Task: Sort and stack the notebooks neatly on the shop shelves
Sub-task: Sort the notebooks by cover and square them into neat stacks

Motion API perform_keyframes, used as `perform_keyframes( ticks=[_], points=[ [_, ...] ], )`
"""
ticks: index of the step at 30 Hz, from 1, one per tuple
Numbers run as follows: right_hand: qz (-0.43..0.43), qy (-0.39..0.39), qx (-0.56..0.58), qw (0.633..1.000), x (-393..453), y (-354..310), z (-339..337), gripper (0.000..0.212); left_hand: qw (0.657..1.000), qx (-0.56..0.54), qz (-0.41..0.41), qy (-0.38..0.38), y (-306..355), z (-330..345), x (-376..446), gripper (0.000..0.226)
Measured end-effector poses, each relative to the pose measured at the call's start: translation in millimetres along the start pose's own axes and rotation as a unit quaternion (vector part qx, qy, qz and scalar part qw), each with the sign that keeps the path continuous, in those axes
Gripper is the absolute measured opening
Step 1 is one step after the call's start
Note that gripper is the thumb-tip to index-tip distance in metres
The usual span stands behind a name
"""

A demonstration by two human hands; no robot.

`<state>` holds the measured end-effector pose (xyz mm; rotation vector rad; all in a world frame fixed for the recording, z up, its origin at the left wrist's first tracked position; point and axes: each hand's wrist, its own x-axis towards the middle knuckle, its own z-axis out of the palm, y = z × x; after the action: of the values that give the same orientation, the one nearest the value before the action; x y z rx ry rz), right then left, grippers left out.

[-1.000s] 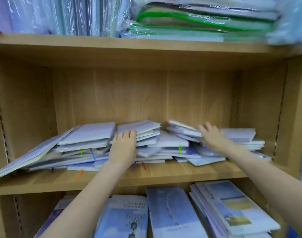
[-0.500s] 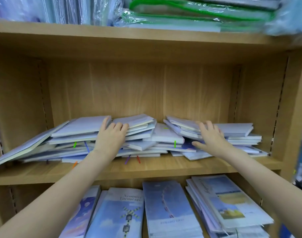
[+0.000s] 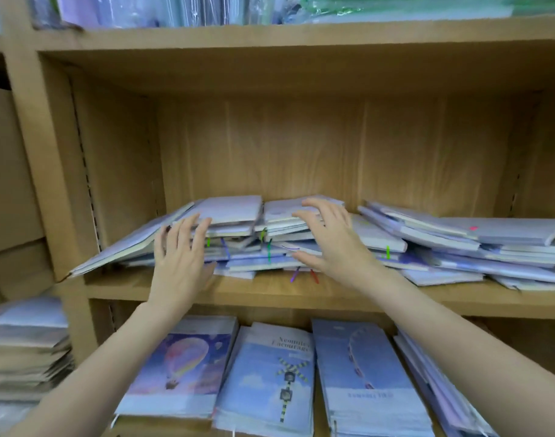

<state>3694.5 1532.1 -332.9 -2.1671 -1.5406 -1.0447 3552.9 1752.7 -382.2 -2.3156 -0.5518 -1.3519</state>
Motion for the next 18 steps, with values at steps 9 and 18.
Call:
perform_keyframes(
  ticks=[9,18],
  points=[
    [0.002,-0.100,-0.028,0.995,70,-45,23,0.086,0.997,-0.014,0.052,0.059,-33,-17,16,0.055],
    [-0.035,-0.085,-0.149,0.985,105,-83,51,0.027,0.954,-0.225,-0.166,-0.105,-99,-20,-13,0.038]
  ],
)
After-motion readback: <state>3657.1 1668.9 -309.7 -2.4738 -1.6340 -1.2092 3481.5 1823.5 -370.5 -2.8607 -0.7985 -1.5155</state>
